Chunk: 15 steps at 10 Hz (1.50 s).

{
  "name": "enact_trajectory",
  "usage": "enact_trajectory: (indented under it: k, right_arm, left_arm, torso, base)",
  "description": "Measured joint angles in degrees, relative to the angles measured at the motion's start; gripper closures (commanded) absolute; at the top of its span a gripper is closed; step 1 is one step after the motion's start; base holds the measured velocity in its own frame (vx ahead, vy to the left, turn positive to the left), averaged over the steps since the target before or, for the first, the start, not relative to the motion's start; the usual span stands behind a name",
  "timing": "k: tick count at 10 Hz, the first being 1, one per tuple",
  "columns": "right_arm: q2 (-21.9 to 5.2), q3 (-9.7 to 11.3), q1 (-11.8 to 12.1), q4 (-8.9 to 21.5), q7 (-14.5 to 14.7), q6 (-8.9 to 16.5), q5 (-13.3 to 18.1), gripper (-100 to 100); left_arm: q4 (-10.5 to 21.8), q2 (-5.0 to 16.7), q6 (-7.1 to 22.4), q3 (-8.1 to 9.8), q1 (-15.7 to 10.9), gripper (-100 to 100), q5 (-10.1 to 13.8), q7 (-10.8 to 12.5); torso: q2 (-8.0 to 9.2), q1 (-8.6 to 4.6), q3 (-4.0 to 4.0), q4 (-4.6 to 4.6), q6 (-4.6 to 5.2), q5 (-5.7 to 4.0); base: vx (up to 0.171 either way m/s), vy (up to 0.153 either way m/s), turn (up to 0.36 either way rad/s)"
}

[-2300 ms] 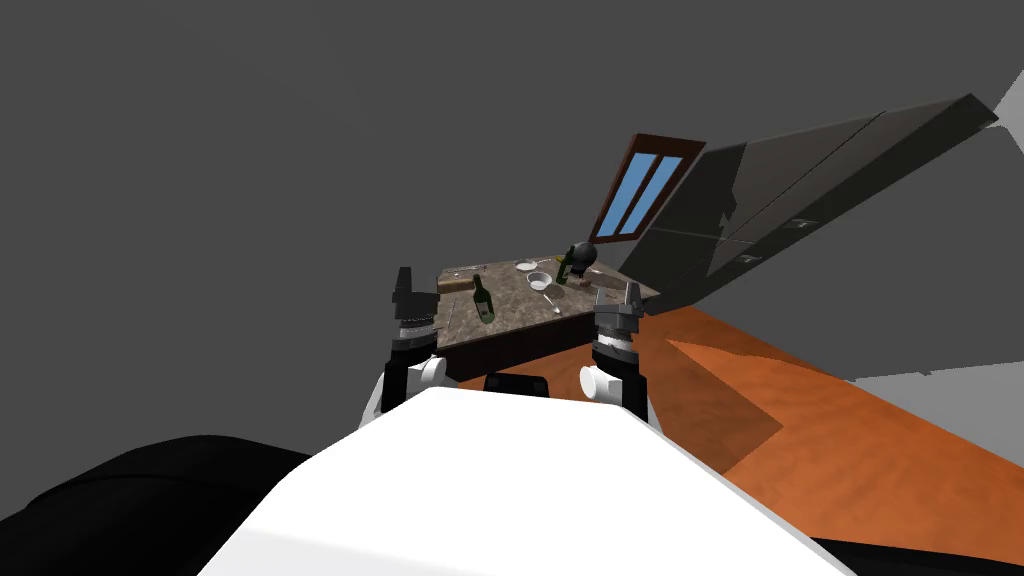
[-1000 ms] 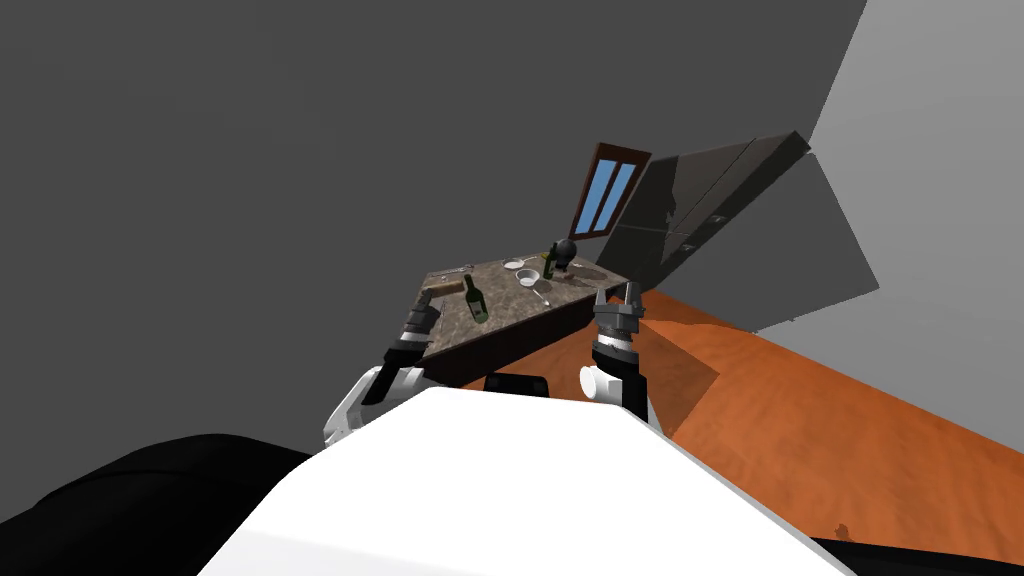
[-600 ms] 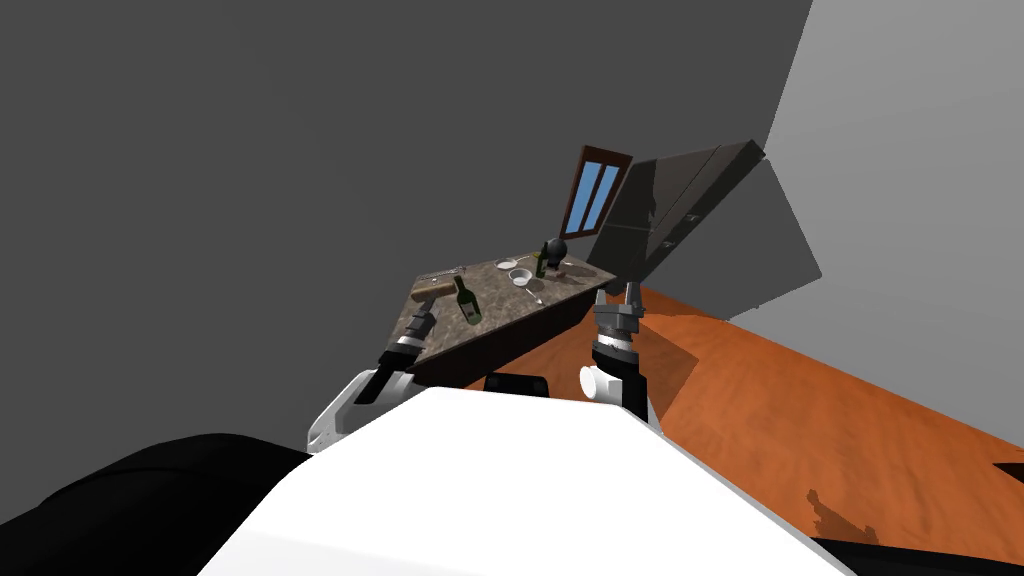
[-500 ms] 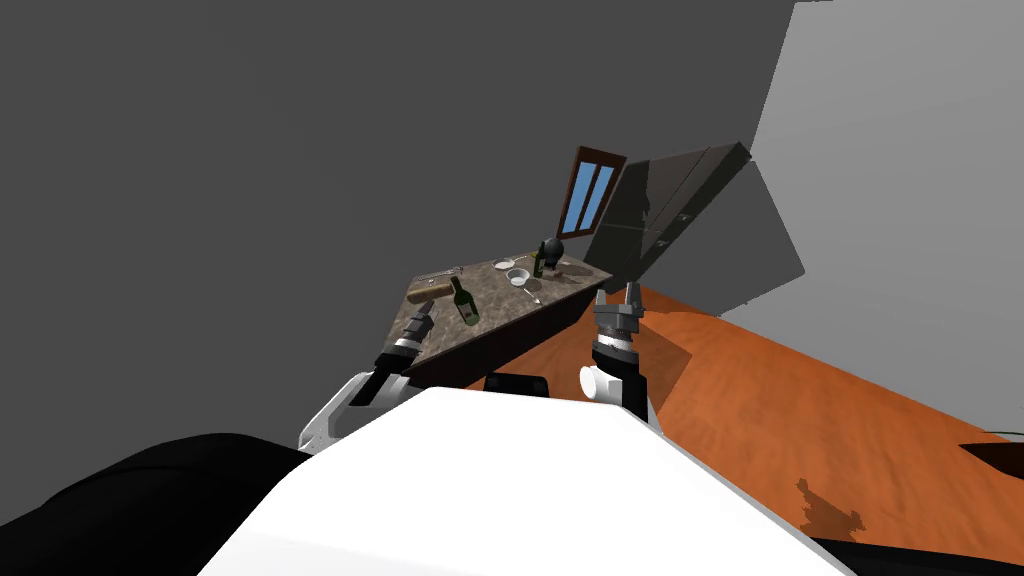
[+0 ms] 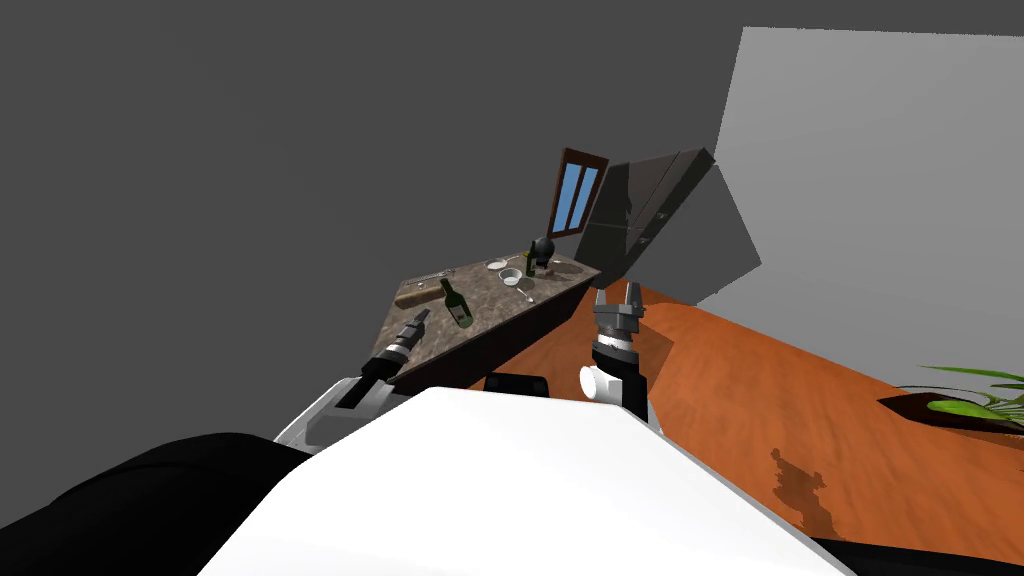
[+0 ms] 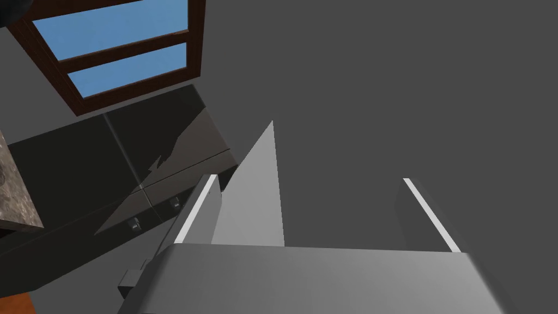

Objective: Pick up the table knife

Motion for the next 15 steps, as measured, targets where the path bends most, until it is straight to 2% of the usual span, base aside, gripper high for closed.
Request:
enact_trajectory:
  k: [2,3,4,5,6,7,9,10,11,13,14,15]
  right_arm:
    - [0.0,0.0,0.0,0.0,0.0,0.0,0.0,0]
    - [0.0,0.0,0.0,0.0,0.0,0.0,0.0,0]
    - [0.0,0.0,0.0,0.0,0.0,0.0,0.0,0]
    - [0.0,0.0,0.0,0.0,0.0,0.0,0.0,0]
    - [0.0,0.0,0.0,0.0,0.0,0.0,0.0,0]
    - [0.0,0.0,0.0,0.0,0.0,0.0,0.0,0]
    - [0.0,0.0,0.0,0.0,0.0,0.0,0.0,0]
    - [0.0,0.0,0.0,0.0,0.0,0.0,0.0,0]
    - [0.0,0.0,0.0,0.0,0.0,0.0,0.0,0]
    - [0.0,0.0,0.0,0.0,0.0,0.0,0.0,0]
    - [0.0,0.0,0.0,0.0,0.0,0.0,0.0,0]
    - [0.0,0.0,0.0,0.0,0.0,0.0,0.0,0]
  left_arm:
    - [2.6,2.8,1.6,0.48,1.2,-100,0.4,0.1]
    - [4.4,4.3,1.7,0.74,2.2,-100,0.5,0.0]
    - [7.0,6.4,2.8,0.7,1.9,-100,0.8,0.0]
    - [8.1,8.6,5.1,0.88,2.5,-100,1.2,0.1]
    - [8.3,9.9,5.9,1.37,3.8,-100,1.4,0.1]
    - [10.2,11.6,6.0,1.53,4.5,-100,1.6,0.0]
    - [11.7,14.0,8.0,1.87,6.3,-100,1.8,-0.7]
    - [12.8,14.2,7.7,1.83,6.3,-100,1.8,-0.7]
    - [14.1,15.4,8.1,1.81,6.7,-100,1.9,-0.9]
    - [18.7,18.6,9.2,1.66,8.0,-100,2.4,-1.6]
    - [19.0,20.2,11.0,2.01,9.7,-100,2.7,-2.0]
    - [19.9,21.1,11.8,1.99,10.0,-100,2.8,-2.3]
  torso:
    - [0.0,0.01,0.0,0.0,-0.04,0.0]
    - [0.0,0.0,0.0,0.0,-0.02,0.0]
    - [-0.02,0.0,-0.01,0.0,0.0,0.0]
    - [-0.04,-0.03,-0.02,-0.01,0.01,-0.01]
    - [-0.03,-0.03,-0.02,0.0,-0.05,-0.01]
    - [-0.05,-0.04,-0.03,-0.01,-0.01,-0.01]
    - [-0.07,-0.06,-0.04,-0.01,-0.04,-0.01]
    - [-0.06,-0.03,-0.03,-0.01,-0.05,0.0]
    - [-0.08,-0.05,-0.04,-0.01,-0.01,-0.01]
    - [-0.16,-0.09,-0.09,-0.03,-0.02,-0.03]
    - [-0.22,-0.16,-0.12,-0.04,-0.01,-0.04]
    - [-0.21,-0.12,-0.12,-0.04,-0.05,-0.03]
  base:
    - [-0.007,-0.005,-0.076]
    - [-0.005,-0.012,-0.183]
    - [-0.001,-0.018,-0.233]
    - [0.003,-0.011,-0.07]
    - [0.008,-0.018,-0.112]
    - [0.012,-0.026,-0.17]
    - [0.008,-0.012,-0.031]
    - [0.012,-0.018,-0.128]
    - [0.021,-0.03,-0.18]
    - [0.045,-0.039,-0.173]
    - [0.045,-0.03,-0.038]
    - [0.041,-0.027,-0.079]
